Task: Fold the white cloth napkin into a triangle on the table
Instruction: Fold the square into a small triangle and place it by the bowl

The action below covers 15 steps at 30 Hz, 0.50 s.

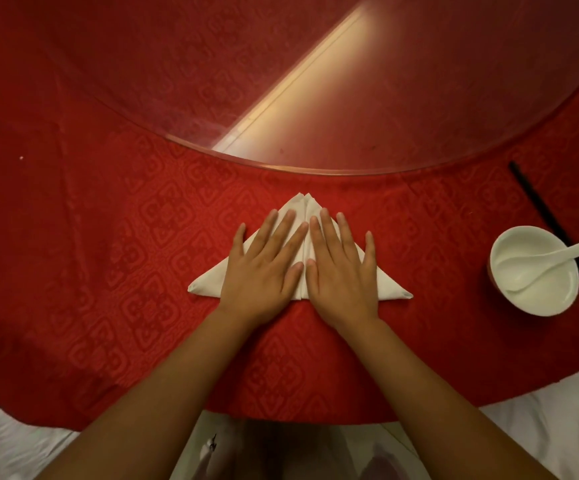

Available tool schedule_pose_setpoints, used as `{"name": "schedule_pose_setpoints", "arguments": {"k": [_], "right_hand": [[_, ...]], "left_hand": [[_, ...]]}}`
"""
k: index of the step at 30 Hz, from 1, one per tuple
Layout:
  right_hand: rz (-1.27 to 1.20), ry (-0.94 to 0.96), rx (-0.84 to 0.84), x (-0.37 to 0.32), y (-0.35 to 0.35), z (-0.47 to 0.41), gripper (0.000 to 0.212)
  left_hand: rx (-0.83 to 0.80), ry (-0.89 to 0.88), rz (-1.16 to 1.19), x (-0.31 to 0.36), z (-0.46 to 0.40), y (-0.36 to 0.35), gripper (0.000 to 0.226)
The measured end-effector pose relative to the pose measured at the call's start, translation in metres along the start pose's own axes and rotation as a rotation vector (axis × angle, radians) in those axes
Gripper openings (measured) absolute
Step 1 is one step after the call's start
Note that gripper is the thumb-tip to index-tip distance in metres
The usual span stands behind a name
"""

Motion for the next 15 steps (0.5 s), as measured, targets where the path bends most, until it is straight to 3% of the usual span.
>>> {"name": "schedule_pose_setpoints", "arguments": {"k": [6,10,15], "right_hand": [[-0.008,0.007,0.082,0.024,0.023,0.011,0.066],[-0.009,-0.044,0.029,0.061,0.014,0.027,0.067],[0.005,-0.072,-0.053,0.057,0.015,0.027,0.067]], "left_hand": [[0.046,0.045,-0.131,-0.039,0.02,0.008,0.06],[0.013,0.116,-0.078,-0.072,0.036,-0.008,0.06],[-0.044,0.142,-0.071,-0.067,0.036,-0.001,0.066]]}}
Point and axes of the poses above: each hand's wrist, its own z-axis away from the middle knuckle, its own y-axis out of the back of the hand, x = y × z, the point moved 7 cm from there along -z, towards the middle knuckle, and after that the axes turned 13 degrees about -z, right-handed, at the moved point
